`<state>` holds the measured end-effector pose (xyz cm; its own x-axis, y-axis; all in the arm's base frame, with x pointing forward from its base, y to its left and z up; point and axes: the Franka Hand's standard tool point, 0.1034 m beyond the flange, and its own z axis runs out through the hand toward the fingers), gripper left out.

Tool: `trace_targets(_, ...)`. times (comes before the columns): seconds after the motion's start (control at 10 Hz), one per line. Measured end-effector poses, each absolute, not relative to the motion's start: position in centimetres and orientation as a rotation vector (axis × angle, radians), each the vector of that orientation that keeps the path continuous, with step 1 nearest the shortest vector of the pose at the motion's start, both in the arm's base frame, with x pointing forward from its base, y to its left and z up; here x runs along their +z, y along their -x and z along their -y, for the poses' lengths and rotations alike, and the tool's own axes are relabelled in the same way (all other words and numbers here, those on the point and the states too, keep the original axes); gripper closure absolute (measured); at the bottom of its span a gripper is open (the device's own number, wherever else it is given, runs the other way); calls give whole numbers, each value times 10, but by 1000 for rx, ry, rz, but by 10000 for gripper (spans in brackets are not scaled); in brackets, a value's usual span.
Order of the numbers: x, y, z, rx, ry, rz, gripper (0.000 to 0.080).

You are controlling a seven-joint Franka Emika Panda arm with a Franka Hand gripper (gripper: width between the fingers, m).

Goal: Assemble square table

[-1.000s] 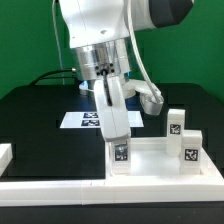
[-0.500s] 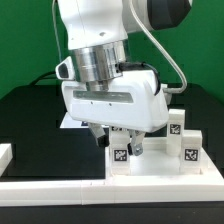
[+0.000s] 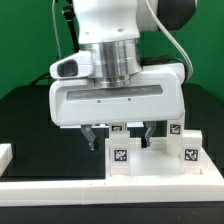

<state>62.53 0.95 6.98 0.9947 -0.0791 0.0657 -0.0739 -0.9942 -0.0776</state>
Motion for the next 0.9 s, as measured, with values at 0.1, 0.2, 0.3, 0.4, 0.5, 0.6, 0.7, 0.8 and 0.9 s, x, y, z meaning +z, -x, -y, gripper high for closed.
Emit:
trace_targets(0.1, 69, -625, -8, -104, 3062, -122, 150)
trace_targets(0.2, 69, -625, -8, -103, 3062, -125, 150)
trace_targets(0.3, 68, -625, -8, -102, 3062, -129, 297)
trace_targets(0.4, 68, -625, -8, -97, 3047, -266, 297)
trace_targets(0.5, 68, -625, -9, -93, 3036, -352, 467)
trace_targets(0.6, 68, -625, -8, -87, 3018, -471, 508)
trace_targets(0.7, 68, -624, -8, -82, 2993, -594, 508)
trace_targets(0.8, 68, -625, -8, -76, 2960, -729, 508)
trace_targets(0.9, 69, -625, -8, -66, 2876, -1014, 508)
